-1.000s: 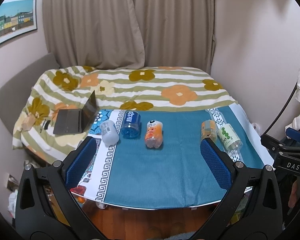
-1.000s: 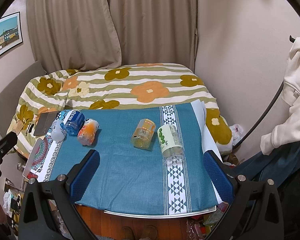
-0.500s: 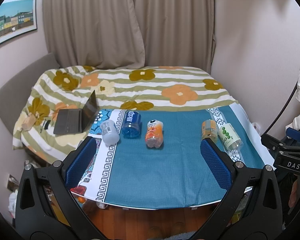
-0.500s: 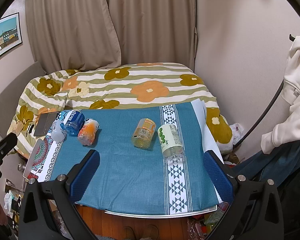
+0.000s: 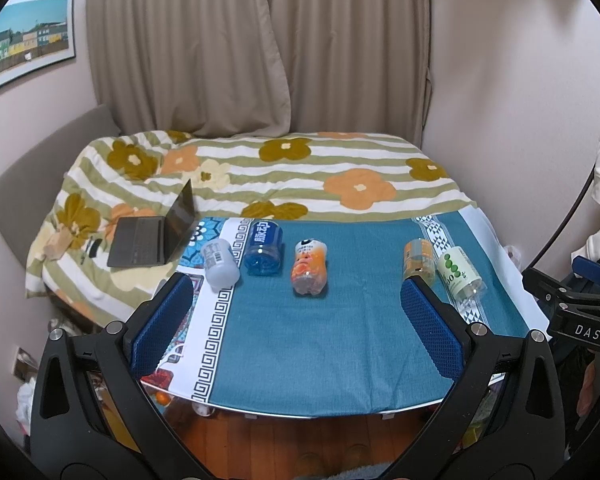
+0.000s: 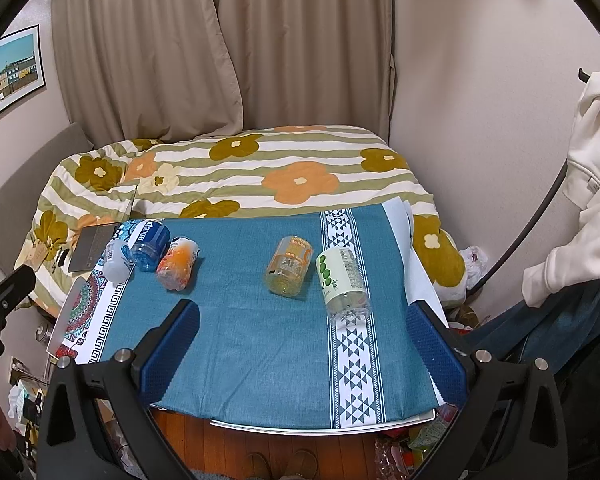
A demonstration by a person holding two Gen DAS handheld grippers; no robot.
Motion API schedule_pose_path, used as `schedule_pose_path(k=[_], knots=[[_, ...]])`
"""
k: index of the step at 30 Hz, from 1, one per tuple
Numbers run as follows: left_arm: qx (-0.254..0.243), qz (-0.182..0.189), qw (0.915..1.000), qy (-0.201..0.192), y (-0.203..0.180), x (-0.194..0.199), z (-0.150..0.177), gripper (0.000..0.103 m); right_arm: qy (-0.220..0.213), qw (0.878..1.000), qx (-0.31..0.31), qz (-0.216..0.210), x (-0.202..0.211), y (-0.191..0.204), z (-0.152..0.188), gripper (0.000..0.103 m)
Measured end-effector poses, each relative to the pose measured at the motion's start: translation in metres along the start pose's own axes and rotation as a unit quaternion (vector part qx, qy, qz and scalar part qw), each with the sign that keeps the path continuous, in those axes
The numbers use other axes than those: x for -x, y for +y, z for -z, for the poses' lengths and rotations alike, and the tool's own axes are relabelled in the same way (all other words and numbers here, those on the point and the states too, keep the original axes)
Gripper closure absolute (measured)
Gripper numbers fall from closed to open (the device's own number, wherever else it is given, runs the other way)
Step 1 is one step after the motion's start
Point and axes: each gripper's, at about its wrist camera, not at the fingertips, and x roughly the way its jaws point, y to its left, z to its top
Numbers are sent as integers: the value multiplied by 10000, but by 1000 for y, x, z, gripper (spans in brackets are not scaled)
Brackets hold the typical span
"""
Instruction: Flip cup upright
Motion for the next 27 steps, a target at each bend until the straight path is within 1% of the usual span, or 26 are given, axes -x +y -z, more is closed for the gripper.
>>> schedule_pose_path(k=[16,20,27], knots=[[17,-15,10000,38,2,0,0,0,-1,10000,-12,-33,1,1,0,0],[67,10,10000,72,2,1,1,0,-5,9999,-7,-103,1,2,-1,0],[216,-156,9995,182,-1,-6,-3,0,12,9991,138,-396,-10,-2,-9,0]])
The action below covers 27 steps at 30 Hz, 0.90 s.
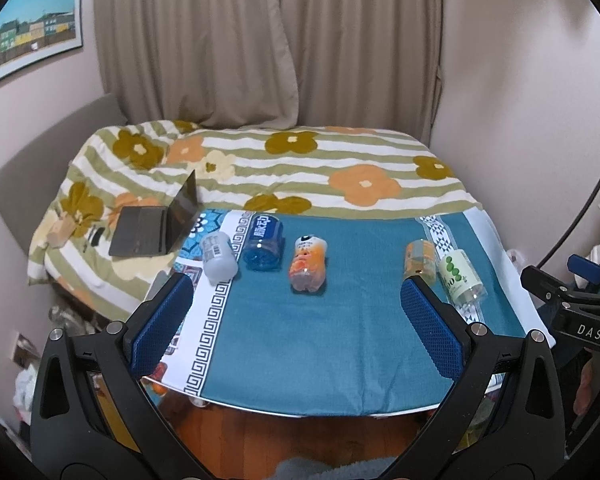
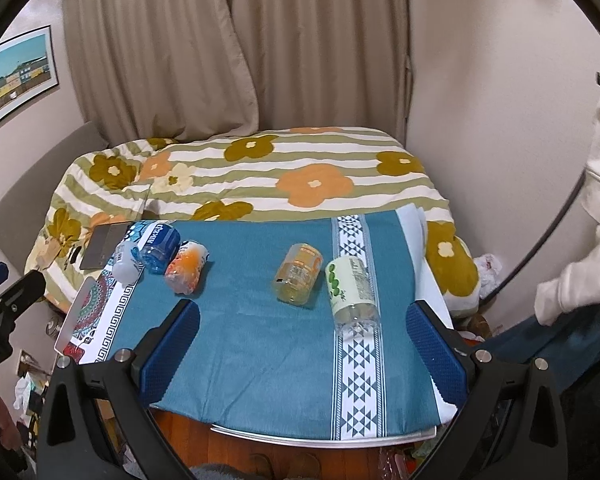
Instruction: Flip cup upright
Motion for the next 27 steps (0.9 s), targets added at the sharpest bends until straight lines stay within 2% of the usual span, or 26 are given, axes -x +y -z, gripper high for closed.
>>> schedule_pose_path(k=[6,12,19,27], knots=[[14,-185,9997,184,1,-21,-8,0,103,9995,194,-221,-19,-3,-5,0],[50,-127,9987,500,15,-65,-29,0,318,9990,171,-259,-48,3,-17,0],[3,36,9951,988,44,-138,-57,0,586,9981,9,-184,-93,19,-34,0],[-191,260,9865,1605,61,-228,-76,0,1074,9941,-109,-44,-158,44,-48,0]])
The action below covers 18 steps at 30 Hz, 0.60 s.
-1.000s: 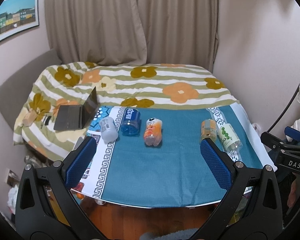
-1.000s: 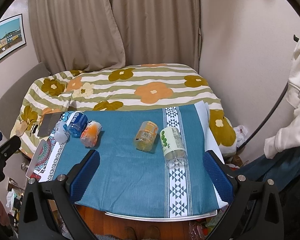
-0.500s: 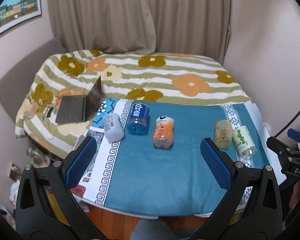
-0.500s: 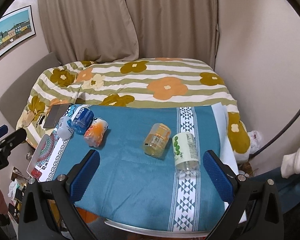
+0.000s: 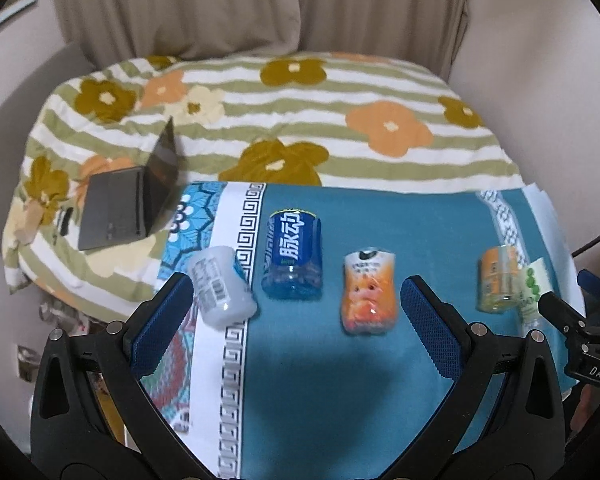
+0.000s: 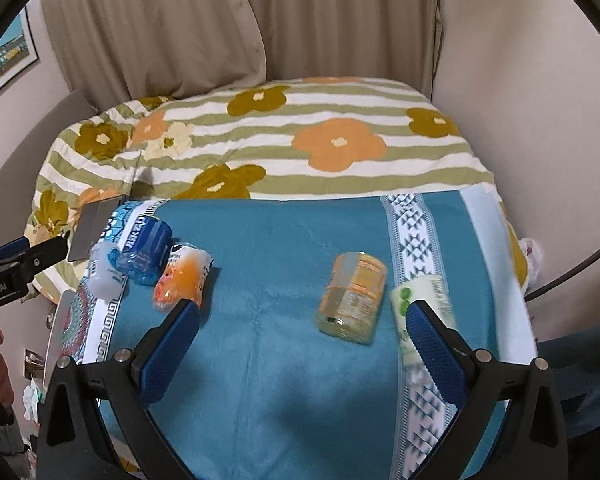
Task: Flip cup upright
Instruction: 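Reach the left gripper to the lying blue cup and close on it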
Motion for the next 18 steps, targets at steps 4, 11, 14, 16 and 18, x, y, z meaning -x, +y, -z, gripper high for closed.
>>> schedule_pose_path(k=[4,11,14,16,18], knots=[[-109,73,9994,313,7,-39,-14,0,192,9998,-70,75,-29,10,-11,0],[-247,260,9952,912,12,-101,-20,0,502,9985,-174,140,-66,27,-18,0],[-310,264,9932,1089,11,-120,-19,3,589,9981,-143,146,-77,35,-18,0],[-327,288,9920,1189,10,-130,-17,6,596,9980,-88,193,-82,39,-19,0],[-364,342,9904,1291,9,-140,-16,15,597,9980,-22,217,-87,43,-19,0]])
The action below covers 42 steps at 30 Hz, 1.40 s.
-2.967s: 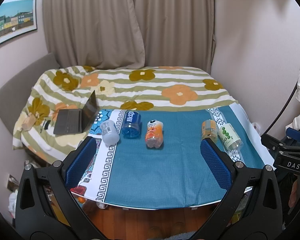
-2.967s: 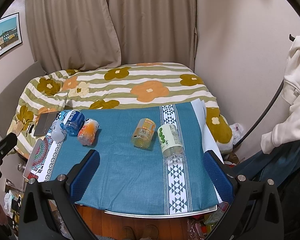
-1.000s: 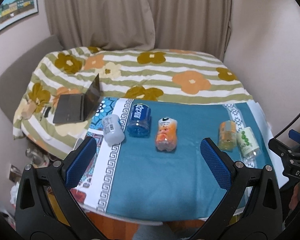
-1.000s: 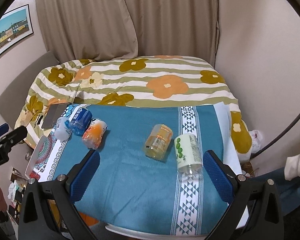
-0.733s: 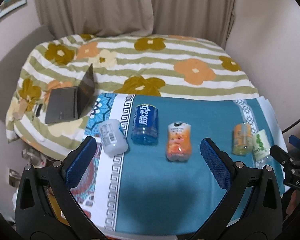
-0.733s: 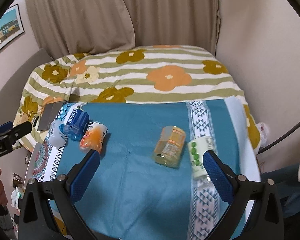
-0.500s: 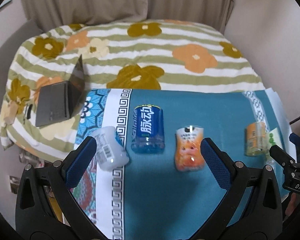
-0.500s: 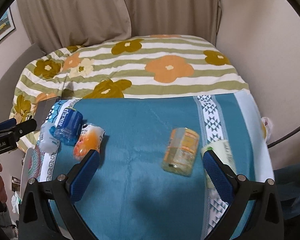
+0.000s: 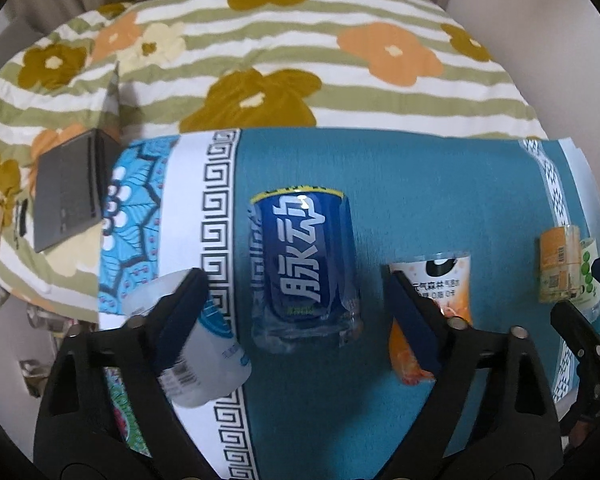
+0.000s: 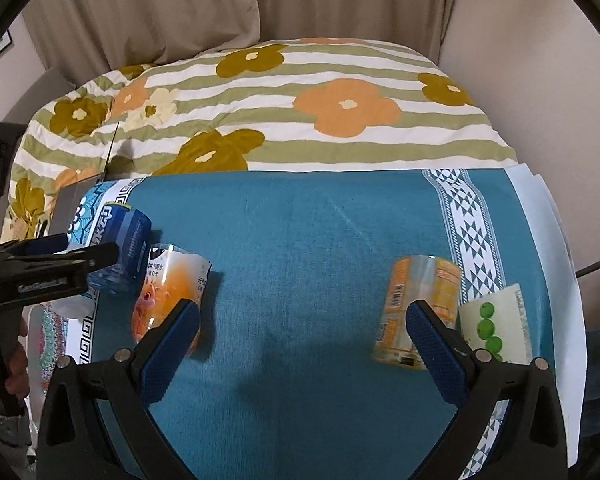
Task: Flip cup upright
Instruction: 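Reach the left gripper to the lying blue cup and close on it, then lift and hold the blue cup in the left gripper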
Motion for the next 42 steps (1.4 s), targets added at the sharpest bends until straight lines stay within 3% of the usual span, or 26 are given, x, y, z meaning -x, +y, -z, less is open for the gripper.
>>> schedule_pose_path(k=[4,6,18,28,42], knots=[[-108,53,9998,186,-3,-15,-1,23,63,10000,74,20,-9,7,-1,0],[-131,75,9996,252,-4,-20,-2,32,89,9999,65,-11,-12,9,-2,0],[-119,44,9999,116,1,-8,-3,33,54,10000,8,-46,-10,9,-3,0],[-8,-24,9997,-254,-7,43,6,33,-143,9997,-17,-198,15,1,2,0],[117,90,9979,-623,-68,105,70,33,-526,9976,154,-427,70,-32,33,0]])
